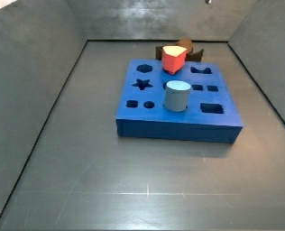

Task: Pick up the round object. Move up. Place the round object on the fixture. Regrasp the round object. Move to above the board. Insert the round object.
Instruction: Regrasp the round object.

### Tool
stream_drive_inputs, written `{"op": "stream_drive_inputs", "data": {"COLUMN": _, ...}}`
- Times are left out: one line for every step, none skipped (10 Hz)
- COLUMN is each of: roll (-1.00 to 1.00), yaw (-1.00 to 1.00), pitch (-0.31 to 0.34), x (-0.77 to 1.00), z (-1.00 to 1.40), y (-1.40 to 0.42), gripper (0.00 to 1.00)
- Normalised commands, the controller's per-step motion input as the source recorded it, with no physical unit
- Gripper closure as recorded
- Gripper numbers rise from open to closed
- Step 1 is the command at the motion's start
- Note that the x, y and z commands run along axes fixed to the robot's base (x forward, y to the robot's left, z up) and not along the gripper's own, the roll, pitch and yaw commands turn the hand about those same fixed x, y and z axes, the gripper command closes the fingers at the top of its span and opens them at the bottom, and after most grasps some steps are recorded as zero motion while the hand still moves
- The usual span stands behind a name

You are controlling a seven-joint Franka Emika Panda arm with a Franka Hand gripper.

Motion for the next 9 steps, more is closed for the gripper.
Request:
{"op": "stream_drive_inputs", "data": {"roll": 1.00, "yaw": 0.02, "pitch": -0.032, "x": -0.02, "z": 0.01, "y": -0.02, "gripper": 0.00}}
{"op": "stream_drive_inputs", "data": {"roll": 1.00, "yaw": 0.02, "pitch": -0.036, "x": -0.01, "z": 0.01, "y": -0.02, "gripper": 0.00}}
{"op": "stream_drive_inputs", "data": {"roll": 1.00, "yaw": 0.02, "pitch": -0.039, "x": -0.01, "z": 0.01, "y": -0.02, "gripper": 0.00}}
{"op": "stream_drive_inputs", "data": {"roll": 1.00, "yaw": 0.02, "pitch": -0.041, "x": -0.01, "z": 0.01, "y": -0.02, "gripper": 0.00}}
{"op": "stream_drive_inputs", "data": {"roll": 1.00, "yaw": 0.02, "pitch": -0.042, "x": -0.02, "z": 0.01, "y": -0.02, "gripper": 0.00}}
{"op": "stream_drive_inputs", "data": {"roll": 1.00, "yaw": 0.02, "pitch": -0.042, "x": -0.02, "z": 0.01, "y": -0.02, "gripper": 0.00}}
{"op": "stream_drive_inputs", "data": {"roll": 1.00, "yaw": 0.02, "pitch": -0.041, "x": -0.02, "z": 0.01, "y": -0.02, "gripper": 0.00}}
{"op": "stream_drive_inputs", "data": {"roll": 1.00, "yaw": 0.02, "pitch": -0.039, "x": -0.02, "z": 0.01, "y": -0.02, "gripper": 0.00}}
{"op": "stream_drive_inputs", "data": {"roll": 1.00, "yaw": 0.02, "pitch": -0.036, "x": -0.01, "z": 0.02, "y": -0.02, "gripper": 0.00}}
